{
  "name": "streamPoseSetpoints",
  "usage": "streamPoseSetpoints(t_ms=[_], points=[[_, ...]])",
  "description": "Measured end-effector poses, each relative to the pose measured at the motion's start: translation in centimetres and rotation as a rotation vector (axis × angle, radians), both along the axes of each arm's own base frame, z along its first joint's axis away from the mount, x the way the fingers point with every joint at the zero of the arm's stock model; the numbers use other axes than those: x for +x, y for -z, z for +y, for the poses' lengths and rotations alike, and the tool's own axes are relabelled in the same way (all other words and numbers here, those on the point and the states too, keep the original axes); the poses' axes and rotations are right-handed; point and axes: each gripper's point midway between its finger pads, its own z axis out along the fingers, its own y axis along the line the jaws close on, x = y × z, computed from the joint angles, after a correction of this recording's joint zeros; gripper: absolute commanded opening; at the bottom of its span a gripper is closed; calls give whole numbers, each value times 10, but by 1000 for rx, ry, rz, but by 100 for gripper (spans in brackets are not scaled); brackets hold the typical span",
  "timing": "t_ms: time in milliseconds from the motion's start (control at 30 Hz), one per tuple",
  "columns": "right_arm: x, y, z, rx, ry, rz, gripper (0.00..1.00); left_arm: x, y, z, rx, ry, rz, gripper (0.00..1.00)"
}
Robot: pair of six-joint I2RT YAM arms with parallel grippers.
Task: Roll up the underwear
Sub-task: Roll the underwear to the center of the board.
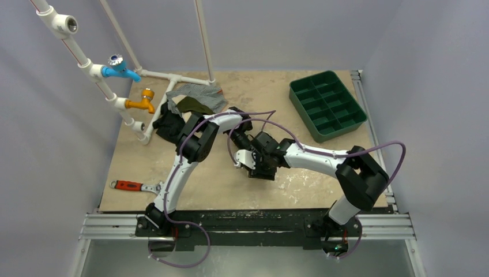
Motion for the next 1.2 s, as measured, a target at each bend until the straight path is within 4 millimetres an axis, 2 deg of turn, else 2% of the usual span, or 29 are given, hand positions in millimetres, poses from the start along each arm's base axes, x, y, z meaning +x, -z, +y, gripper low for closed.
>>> streamPoseSetpoints(t_ms=[167, 267, 467, 633, 867, 1200], points=[[4, 10, 3, -17, -5, -11, 46, 0, 0, 0, 1, -4, 9, 0], [5, 12, 3, -21, -11, -13, 40, 0, 0, 1, 0, -5, 11, 0], [5, 14, 5, -22, -23, -6, 19, 1, 0, 1, 1, -8, 15, 0], [3, 15, 6, -30, -35, 19, 0, 2, 0, 2, 0, -13, 20, 15], [1, 15, 10, -22, -42, 74, 0, 6, -1, 7, 7, -26, 26, 39], [-4, 16, 18, 21, -44, 138, 0, 19, -9, 24, 41, -40, -47, 48]])
